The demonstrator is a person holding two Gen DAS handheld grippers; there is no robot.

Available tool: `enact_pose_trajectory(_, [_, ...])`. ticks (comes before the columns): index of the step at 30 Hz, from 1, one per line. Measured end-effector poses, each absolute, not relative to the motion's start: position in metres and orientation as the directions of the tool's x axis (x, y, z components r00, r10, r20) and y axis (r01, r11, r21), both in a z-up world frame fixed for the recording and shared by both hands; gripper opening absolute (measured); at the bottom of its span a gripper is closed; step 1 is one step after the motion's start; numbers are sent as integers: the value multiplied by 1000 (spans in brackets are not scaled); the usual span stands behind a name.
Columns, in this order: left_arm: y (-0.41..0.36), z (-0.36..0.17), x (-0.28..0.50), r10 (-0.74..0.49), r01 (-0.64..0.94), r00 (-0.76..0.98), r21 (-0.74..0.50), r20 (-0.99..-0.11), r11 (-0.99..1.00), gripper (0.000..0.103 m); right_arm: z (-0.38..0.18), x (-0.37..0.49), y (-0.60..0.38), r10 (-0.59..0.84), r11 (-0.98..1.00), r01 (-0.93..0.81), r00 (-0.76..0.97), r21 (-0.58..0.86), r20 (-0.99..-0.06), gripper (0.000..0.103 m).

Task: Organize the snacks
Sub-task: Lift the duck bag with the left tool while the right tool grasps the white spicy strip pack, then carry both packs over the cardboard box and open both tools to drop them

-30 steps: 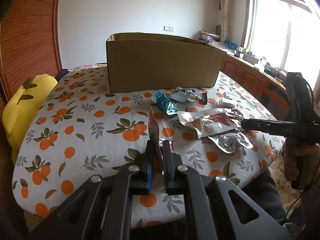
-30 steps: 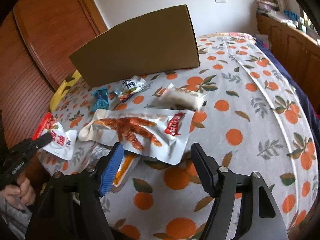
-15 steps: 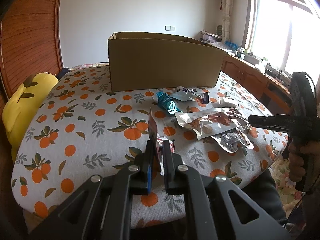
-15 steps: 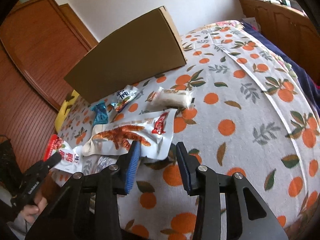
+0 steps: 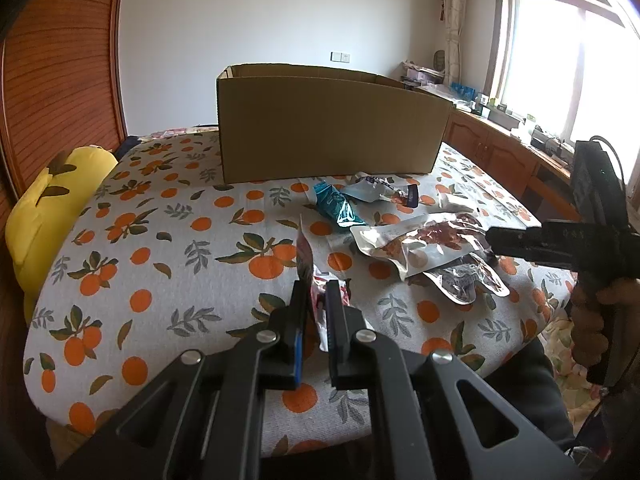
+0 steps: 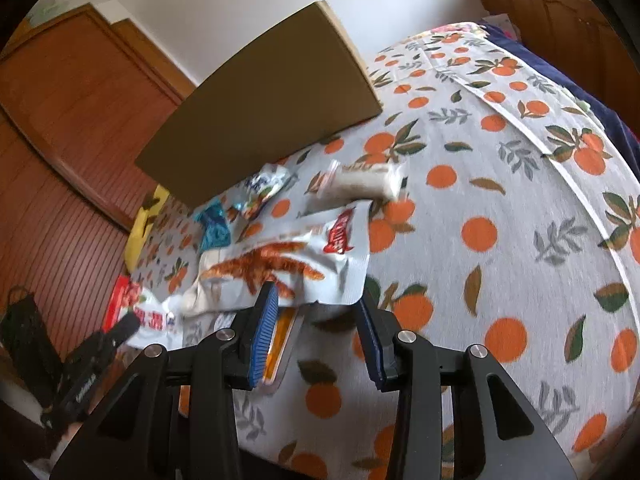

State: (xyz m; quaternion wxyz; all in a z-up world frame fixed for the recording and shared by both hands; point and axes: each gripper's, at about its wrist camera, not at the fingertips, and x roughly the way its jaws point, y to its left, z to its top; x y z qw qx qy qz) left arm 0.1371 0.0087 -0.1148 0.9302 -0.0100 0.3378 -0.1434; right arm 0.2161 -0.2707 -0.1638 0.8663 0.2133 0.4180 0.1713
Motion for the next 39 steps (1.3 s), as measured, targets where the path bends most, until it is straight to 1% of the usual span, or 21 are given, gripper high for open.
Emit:
enact_pose_trajectory(3, [8, -115, 137, -273, 259, 732, -115, -625, 959, 6, -165, 223, -278, 482, 837, -101, 601, 538, -638, 40])
enact_pose_trajectory(6, [8, -115, 137, -273, 260, 732, -115, -625, 959, 6, -165, 228, -279, 481, 839, -106, 603, 533, -637, 38])
enact_pose_trajectory(8, [8, -115, 137, -273, 260, 731, -115, -625, 959, 6, -166, 230, -280, 474, 841, -96, 603, 532, -642, 30])
enact_pose_trajectory(9, [9, -115, 137, -274, 260, 731, -116, -625, 959, 6, -167, 230, -281, 477, 838, -94, 603, 537, -639, 29])
enact_pose_trajectory(10, [8, -115, 137, -273, 259, 731, -115, -625, 959, 6, -167, 230, -282, 479, 836, -92, 604, 541, -637, 17])
enact_pose_trajectory(11, [8, -115, 137, -273, 259, 731, -115, -625, 959, 6, -168, 230, -283, 478, 836, -88, 600, 541, -641, 12])
enact_pose_trajectory(12, [8, -115, 137, -273, 260, 732, -116, -624, 959, 6, -169, 230, -285, 484, 831, -86, 598, 549, -639, 9])
enact_pose_trajectory(21, [9, -116, 137, -271, 259, 733, -113, -624, 959, 6, -154, 225, -288, 499, 812, -104, 636, 575, -589, 5])
enact_pose_trajectory(24, [9, -115, 137, -273, 260, 732, -115, -624, 959, 6, -142, 221, -286, 501, 811, -130, 658, 570, -562, 3])
enact_pose_trajectory(27, [9, -115, 138, -282, 260, 729, -129, -623, 957, 5, -132, 224, -281, 499, 819, -152, 664, 553, -557, 2])
enact_pose_trajectory(29, [10, -113, 139, -296, 264, 727, -145, -619, 953, 5, -123, 228, -276, 500, 827, -174, 663, 535, -557, 2])
enact_pose_trajectory(39, [9, -91, 140, -326, 283, 748, -166, -578, 945, 4, -74, 242, -231, 471, 881, -329, 672, 339, -572, 1])
